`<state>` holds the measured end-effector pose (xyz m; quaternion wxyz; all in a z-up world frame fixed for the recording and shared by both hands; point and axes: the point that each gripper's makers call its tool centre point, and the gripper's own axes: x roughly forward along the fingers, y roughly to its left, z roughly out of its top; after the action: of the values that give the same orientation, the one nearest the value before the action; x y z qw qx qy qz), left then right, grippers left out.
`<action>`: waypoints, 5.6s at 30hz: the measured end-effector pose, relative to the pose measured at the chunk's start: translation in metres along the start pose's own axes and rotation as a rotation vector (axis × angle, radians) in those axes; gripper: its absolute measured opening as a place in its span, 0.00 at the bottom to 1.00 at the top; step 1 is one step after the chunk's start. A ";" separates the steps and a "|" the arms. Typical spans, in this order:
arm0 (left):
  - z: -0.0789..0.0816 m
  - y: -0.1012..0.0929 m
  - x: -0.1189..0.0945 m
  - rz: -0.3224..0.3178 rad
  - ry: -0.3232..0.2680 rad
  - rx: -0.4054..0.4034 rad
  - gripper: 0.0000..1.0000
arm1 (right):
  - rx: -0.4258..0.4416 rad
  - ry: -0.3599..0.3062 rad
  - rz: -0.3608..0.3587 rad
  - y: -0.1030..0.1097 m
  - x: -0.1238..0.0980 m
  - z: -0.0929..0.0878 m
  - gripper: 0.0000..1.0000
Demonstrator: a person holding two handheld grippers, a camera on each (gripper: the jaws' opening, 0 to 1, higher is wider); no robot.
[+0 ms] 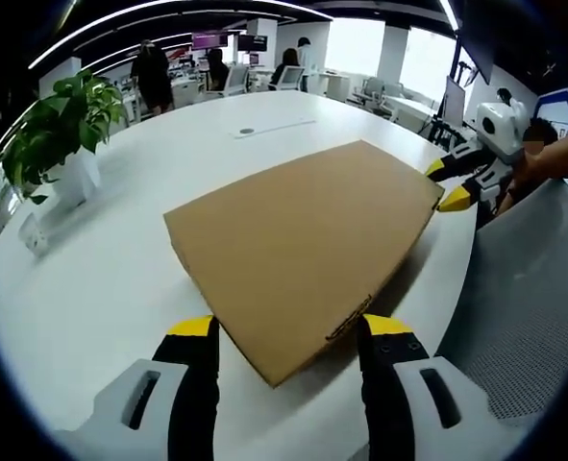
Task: Operate the shoe box by opening the lid, removing the specified soft item, and placing it in the target area until the item is outside and the box remains undamaged.
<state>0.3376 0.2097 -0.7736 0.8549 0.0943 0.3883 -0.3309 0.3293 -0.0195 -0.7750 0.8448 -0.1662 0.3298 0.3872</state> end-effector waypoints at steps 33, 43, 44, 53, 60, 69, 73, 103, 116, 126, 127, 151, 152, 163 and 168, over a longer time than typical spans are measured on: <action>0.016 -0.002 -0.019 -0.019 -0.043 -0.061 0.62 | 0.040 -0.061 0.016 0.005 -0.025 0.024 0.29; 0.025 -0.003 -0.026 -0.017 -0.067 -0.061 0.64 | 0.051 -0.082 0.013 0.002 -0.032 0.036 0.31; 0.026 -0.003 -0.027 -0.017 -0.070 -0.063 0.64 | 0.051 -0.083 0.013 0.002 -0.033 0.037 0.31; 0.037 -0.002 -0.034 -0.023 -0.111 -0.088 0.66 | 0.070 -0.111 0.007 0.000 -0.039 0.048 0.34; 0.045 -0.003 -0.038 -0.020 -0.127 -0.084 0.68 | 0.065 -0.131 -0.002 -0.002 -0.042 0.056 0.36; 0.057 0.003 -0.044 -0.001 -0.163 -0.078 0.65 | 0.036 -0.154 -0.020 -0.007 -0.047 0.069 0.37; 0.063 0.004 -0.046 0.003 -0.177 -0.078 0.65 | 0.032 -0.165 -0.027 -0.011 -0.049 0.075 0.37; 0.101 0.040 -0.052 0.113 -0.229 -0.052 0.41 | -0.013 -0.218 -0.089 -0.047 -0.049 0.113 0.32; 0.112 0.061 -0.051 0.182 -0.234 -0.045 0.23 | -0.006 -0.238 -0.114 -0.059 -0.046 0.124 0.33; 0.117 0.080 -0.050 0.240 -0.222 -0.033 0.07 | -0.007 -0.240 -0.125 -0.066 -0.043 0.128 0.32; 0.117 0.081 -0.050 0.245 -0.220 -0.027 0.05 | -0.005 -0.242 -0.126 -0.067 -0.043 0.129 0.32; 0.130 0.090 -0.047 0.244 -0.224 -0.038 0.03 | 0.015 -0.180 -0.179 -0.088 -0.023 0.089 0.23; 0.130 0.090 -0.047 0.244 -0.224 -0.038 0.03 | 0.018 -0.173 -0.180 -0.089 -0.021 0.085 0.23; 0.137 0.098 -0.043 0.247 -0.216 -0.030 0.03 | 0.024 -0.146 -0.210 -0.098 -0.001 0.070 0.15; 0.139 0.100 -0.041 0.246 -0.215 -0.033 0.03 | 0.021 -0.149 -0.227 -0.103 0.006 0.069 0.07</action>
<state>0.4656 0.2486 -0.6585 0.9271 0.0911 0.2853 -0.2255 0.4404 -0.0452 -0.7265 0.9071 -0.1646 0.2490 0.2968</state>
